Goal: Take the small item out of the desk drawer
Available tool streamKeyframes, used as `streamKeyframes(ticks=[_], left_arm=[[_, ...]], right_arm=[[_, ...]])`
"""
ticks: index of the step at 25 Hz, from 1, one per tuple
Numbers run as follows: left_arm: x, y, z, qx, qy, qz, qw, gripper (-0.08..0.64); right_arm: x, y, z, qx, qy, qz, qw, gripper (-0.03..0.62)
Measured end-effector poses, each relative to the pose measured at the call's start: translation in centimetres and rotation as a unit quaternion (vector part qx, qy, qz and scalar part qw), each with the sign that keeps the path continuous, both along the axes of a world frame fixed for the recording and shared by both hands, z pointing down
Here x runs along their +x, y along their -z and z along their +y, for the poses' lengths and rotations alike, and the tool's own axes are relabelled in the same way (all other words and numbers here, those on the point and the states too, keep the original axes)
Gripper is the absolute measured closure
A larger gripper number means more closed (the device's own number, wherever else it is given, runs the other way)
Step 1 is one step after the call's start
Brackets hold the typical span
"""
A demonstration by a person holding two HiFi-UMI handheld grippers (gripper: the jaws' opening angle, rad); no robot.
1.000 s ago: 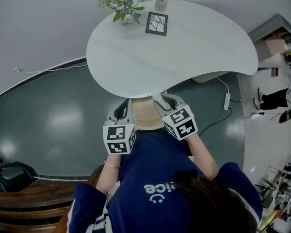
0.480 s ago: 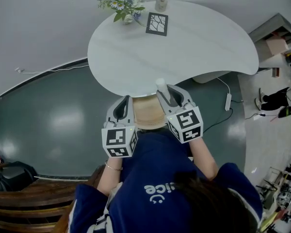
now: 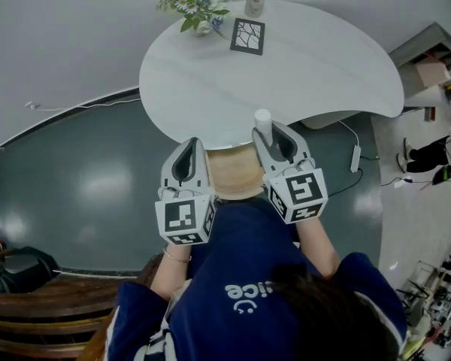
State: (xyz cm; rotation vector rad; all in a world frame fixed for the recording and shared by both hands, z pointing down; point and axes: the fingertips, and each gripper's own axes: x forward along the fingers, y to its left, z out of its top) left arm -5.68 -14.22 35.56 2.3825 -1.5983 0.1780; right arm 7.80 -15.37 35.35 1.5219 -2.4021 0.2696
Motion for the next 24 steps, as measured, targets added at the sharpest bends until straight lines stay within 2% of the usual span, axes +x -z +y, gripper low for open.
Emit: streamKeyframes(ticks=[24], left_arm=[[-0.07, 0.85, 0.03, 0.015, 0.007, -0.006, 0.9998, 0.557]], right_arm=[[0.17, 0.53, -0.39, 0.026, -0.001, -0.001, 1.0, 0.461]])
